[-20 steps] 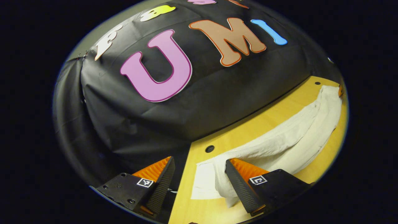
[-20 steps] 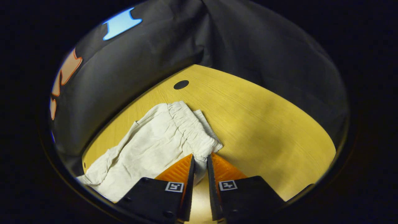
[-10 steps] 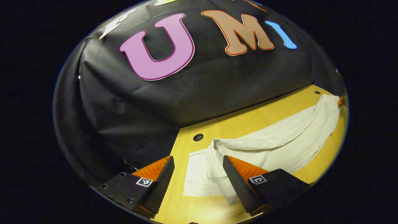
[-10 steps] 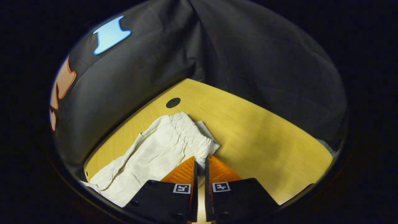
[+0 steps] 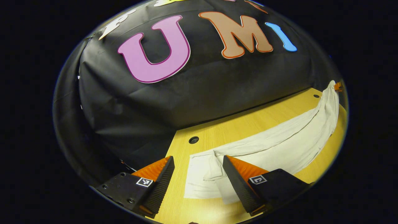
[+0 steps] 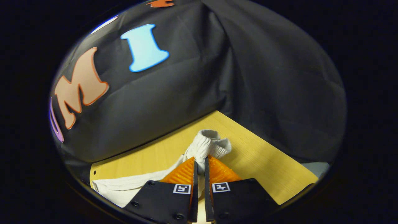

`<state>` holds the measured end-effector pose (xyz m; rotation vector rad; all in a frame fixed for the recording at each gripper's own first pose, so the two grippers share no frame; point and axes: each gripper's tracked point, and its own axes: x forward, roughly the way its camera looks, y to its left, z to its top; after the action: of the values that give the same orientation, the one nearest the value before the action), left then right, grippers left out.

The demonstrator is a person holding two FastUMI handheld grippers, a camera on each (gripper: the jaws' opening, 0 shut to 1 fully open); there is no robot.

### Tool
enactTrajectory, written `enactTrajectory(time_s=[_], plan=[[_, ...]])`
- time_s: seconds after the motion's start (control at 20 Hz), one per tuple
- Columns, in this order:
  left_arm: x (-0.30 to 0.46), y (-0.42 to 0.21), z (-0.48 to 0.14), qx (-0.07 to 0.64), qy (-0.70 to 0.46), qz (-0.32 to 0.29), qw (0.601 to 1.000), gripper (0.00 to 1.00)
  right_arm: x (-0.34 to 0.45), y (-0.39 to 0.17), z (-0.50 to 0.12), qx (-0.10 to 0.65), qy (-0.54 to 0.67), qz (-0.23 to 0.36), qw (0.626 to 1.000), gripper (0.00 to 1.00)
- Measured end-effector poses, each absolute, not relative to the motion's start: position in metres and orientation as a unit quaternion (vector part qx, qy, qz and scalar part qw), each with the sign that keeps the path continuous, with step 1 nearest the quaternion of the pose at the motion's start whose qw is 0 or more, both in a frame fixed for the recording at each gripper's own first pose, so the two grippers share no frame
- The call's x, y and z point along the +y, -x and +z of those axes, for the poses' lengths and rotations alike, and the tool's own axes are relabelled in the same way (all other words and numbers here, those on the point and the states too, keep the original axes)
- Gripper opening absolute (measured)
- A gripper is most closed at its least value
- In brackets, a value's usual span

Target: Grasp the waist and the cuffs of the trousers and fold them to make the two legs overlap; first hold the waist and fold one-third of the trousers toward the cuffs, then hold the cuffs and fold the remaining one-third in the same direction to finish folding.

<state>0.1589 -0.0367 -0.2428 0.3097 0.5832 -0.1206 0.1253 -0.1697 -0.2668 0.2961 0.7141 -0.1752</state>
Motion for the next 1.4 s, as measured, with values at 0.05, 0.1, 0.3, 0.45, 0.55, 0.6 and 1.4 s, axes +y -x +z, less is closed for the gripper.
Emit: enactTrajectory(time_s=[0.05, 0.1, 0.3, 0.45, 0.55, 0.6, 1.4], plan=[[-0.036, -0.157, -0.242, 0.286, -0.149, -0.056, 0.945, 0.96, -0.165, -0.124, -0.260, 0.342, -0.137, -0.068, 0.927, 0.11], [-0.035, -0.155, -0.241, 0.285, -0.145, -0.052, 0.946, 0.96, -0.161, -0.124, -0.251, 0.336, -0.131, -0.052, 0.931, 0.11], [-0.030, -0.146, -0.238, 0.282, -0.111, -0.045, 0.952, 0.96, -0.131, -0.114, -0.212, 0.320, -0.090, 0.000, 0.943, 0.11], [-0.022, -0.144, -0.237, 0.280, -0.098, -0.049, 0.954, 0.96, -0.098, -0.112, -0.200, 0.314, -0.069, 0.030, 0.946, 0.11], [-0.016, -0.142, -0.231, 0.273, -0.088, -0.056, 0.956, 0.96, -0.074, -0.108, -0.197, 0.311, -0.066, 0.046, 0.947, 0.11], [-0.012, -0.141, -0.230, 0.271, -0.083, -0.059, 0.957, 0.96, -0.061, -0.104, -0.194, 0.310, -0.063, 0.055, 0.947, 0.11], [0.021, -0.125, -0.288, 0.322, -0.035, -0.099, 0.941, 0.96, 0.094, 0.044, -0.301, 0.421, 0.051, 0.162, 0.891, 0.19]])
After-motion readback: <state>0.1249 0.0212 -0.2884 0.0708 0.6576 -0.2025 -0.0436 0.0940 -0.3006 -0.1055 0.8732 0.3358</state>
